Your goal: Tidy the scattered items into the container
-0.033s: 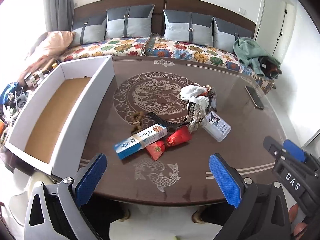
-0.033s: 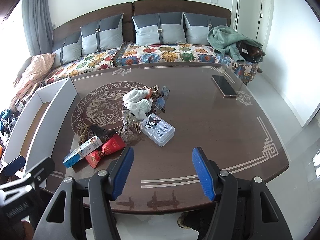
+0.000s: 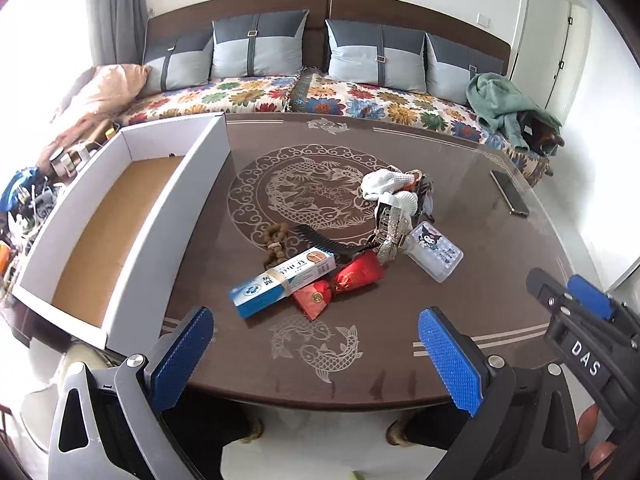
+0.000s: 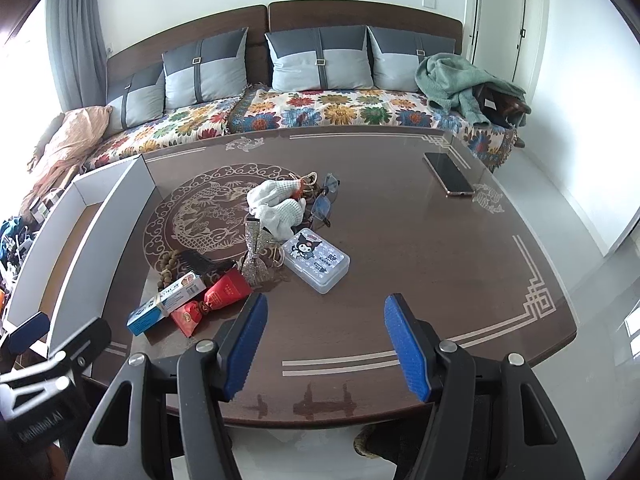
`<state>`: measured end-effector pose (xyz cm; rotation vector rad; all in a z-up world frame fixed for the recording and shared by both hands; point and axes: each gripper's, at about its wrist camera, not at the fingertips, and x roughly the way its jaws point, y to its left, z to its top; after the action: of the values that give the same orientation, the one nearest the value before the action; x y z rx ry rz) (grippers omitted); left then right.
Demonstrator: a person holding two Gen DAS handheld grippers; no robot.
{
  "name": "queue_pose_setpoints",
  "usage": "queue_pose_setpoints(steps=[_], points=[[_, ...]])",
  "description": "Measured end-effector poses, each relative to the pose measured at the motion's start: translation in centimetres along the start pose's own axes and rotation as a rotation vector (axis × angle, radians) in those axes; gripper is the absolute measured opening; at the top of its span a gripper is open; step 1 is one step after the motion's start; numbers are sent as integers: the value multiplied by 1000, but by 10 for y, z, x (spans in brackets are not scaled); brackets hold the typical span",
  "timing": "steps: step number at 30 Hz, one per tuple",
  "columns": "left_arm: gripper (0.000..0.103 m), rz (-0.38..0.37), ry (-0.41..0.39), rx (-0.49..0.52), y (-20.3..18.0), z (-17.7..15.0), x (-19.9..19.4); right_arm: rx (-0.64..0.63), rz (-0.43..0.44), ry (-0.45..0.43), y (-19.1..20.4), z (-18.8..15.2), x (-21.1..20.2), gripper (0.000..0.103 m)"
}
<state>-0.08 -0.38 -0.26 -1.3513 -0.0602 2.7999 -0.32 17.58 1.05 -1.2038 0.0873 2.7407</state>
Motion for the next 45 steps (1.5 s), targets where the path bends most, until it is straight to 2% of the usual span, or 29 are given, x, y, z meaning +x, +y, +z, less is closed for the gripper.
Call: queue_pose_setpoints(steps=[7, 12, 18, 24, 34, 38, 45], points=[[103, -58, 32, -37, 19, -5, 11, 20, -21, 9, -11, -9, -4, 62], [103, 72, -8, 41, -2, -18, -7, 38, -32, 13, -18, -16, -6, 62], [103, 100, -12, 38, -6, -43, -10, 85, -3, -1, -23, -36, -12, 62], [103, 137, -44, 29, 9, -55, -15, 59, 29, -18, -11, -49, -14, 62], [103, 111, -31, 19, 23, -55, 16, -6, 64, -36, 6, -58, 5, 62], [103, 78, 31, 14, 26, -56, 34, -49, 39, 7, 14, -63, 19, 62], [103, 70, 58, 16, 29, -53, 36, -103, 10, 2, 24, -60, 17, 62]])
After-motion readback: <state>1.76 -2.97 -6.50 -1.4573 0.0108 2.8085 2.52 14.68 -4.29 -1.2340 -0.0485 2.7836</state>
